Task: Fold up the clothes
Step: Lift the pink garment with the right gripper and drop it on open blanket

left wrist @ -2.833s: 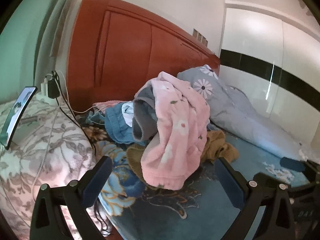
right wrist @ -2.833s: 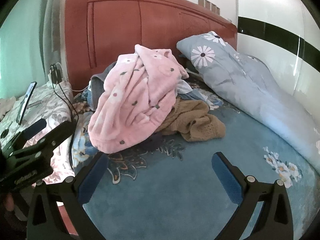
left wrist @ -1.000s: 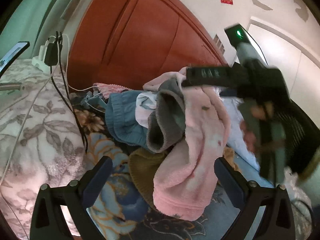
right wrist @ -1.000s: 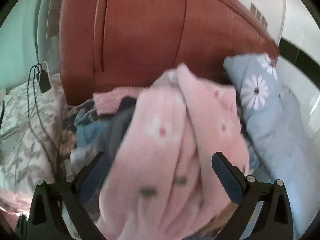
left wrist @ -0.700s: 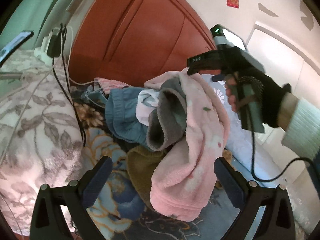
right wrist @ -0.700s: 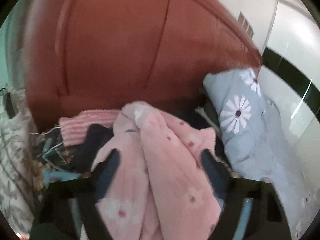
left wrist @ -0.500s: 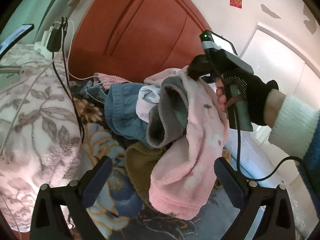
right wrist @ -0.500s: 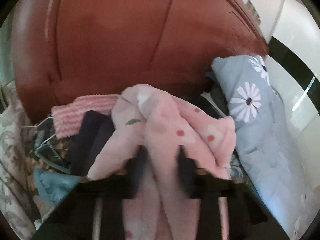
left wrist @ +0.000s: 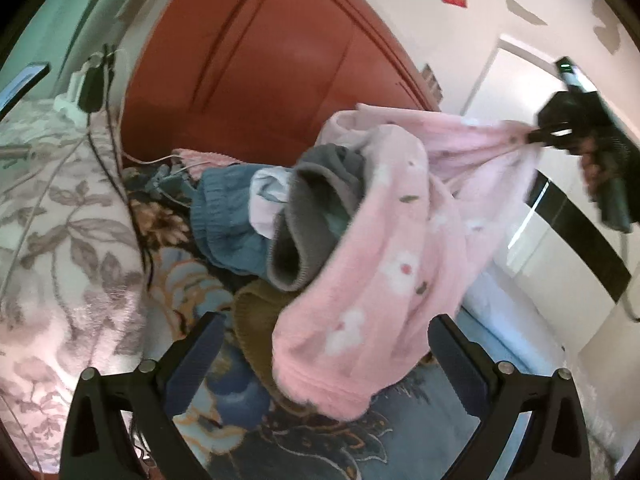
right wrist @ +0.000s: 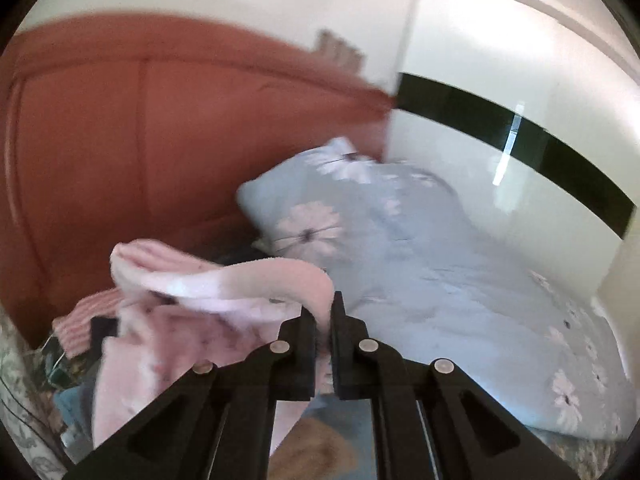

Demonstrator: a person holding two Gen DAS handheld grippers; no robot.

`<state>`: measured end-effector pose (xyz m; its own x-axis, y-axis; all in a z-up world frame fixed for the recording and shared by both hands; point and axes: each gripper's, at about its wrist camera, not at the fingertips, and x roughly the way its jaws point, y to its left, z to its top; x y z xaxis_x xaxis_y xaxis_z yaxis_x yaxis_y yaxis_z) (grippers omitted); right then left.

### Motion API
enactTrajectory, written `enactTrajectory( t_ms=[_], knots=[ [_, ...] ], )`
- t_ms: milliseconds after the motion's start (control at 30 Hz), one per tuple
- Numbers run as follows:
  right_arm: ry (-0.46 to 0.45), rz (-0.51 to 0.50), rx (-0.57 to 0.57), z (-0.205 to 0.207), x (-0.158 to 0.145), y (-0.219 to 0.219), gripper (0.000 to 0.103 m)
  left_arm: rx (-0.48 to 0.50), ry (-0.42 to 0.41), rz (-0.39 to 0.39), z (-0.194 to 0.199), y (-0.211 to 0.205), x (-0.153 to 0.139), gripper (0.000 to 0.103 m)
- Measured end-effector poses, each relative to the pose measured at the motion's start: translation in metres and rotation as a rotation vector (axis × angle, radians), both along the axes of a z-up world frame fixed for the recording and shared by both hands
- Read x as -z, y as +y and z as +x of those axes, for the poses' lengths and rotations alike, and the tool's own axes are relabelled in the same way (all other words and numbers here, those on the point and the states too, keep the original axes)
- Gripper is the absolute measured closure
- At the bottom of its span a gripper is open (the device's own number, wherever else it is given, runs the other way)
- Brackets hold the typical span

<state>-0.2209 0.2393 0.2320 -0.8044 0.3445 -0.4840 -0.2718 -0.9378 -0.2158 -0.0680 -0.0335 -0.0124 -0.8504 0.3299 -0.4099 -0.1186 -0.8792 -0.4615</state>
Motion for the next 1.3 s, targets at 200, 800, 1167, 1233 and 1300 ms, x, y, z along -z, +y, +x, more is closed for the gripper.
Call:
enactTrajectory(
  t_ms=[200,800,1167,1233,1300],
  knots=[
    [0.089,-0.002,0.094,0.075,-0.043,0.070,0.098,0.056,0.031,-0.020,0.009,0.014,-0.010,0.000],
    [0.174,0.014,0.629,0.470,-0.016,0.313,0.097,0.308,0.057,-0.254,0.038,0.128,-0.002,0.000],
    [-0.024,-0.141,0.925,0.599,0.108,0.418,0.097,0.639,-0.111,-0.191,0.103,0.233,0.040,0.000],
    [-0.081,-0.172,0.932,0.598,0.132,0.433,0.096,0.684,-0.095,-0.271,0.116,0.254,0.039,0.000],
    [-0.126,-0.204,0.916,0.596,0.152,0.439,0.096,0.704,-0.066,-0.322,0.123,0.267,0.033,0.000]
  ],
)
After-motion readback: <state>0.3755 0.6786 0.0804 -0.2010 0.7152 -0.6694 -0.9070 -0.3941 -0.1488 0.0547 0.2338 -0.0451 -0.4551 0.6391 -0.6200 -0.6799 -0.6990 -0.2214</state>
